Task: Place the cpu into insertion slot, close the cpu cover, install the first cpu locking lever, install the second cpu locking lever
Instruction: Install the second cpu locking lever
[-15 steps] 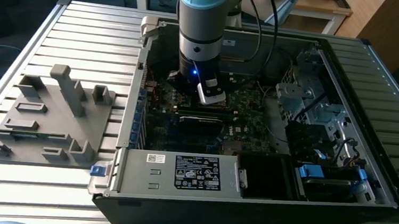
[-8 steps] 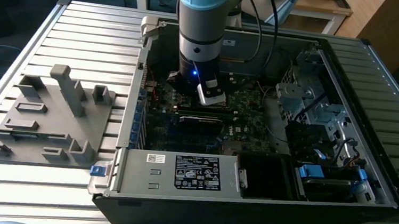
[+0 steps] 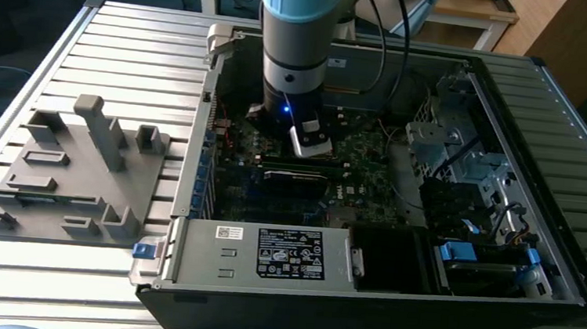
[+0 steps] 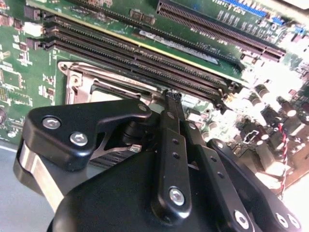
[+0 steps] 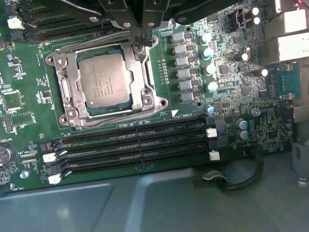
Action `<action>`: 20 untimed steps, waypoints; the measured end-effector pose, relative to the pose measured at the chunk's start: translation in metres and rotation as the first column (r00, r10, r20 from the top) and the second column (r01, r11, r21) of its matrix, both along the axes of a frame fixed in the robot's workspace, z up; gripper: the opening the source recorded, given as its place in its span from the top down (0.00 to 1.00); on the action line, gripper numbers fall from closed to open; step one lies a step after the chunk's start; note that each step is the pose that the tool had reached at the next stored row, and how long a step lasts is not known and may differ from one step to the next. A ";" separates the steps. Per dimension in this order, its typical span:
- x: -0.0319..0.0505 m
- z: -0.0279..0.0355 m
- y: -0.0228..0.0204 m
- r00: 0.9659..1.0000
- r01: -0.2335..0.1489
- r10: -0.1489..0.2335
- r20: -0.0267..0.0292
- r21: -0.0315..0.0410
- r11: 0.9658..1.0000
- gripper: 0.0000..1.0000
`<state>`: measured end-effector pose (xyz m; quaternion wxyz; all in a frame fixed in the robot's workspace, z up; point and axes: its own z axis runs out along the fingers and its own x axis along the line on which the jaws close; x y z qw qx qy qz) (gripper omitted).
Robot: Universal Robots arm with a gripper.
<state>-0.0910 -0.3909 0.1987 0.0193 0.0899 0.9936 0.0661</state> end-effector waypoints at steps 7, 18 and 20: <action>-0.0001 -0.0010 -0.0028 1.000 0.000 0.000 0.000 0.015 1.000 0.90; -0.0013 -0.0039 -0.0064 1.000 0.000 0.000 0.000 0.048 0.999 0.90; -0.0015 -0.0041 -0.0067 1.000 0.000 0.000 0.000 0.050 0.999 0.90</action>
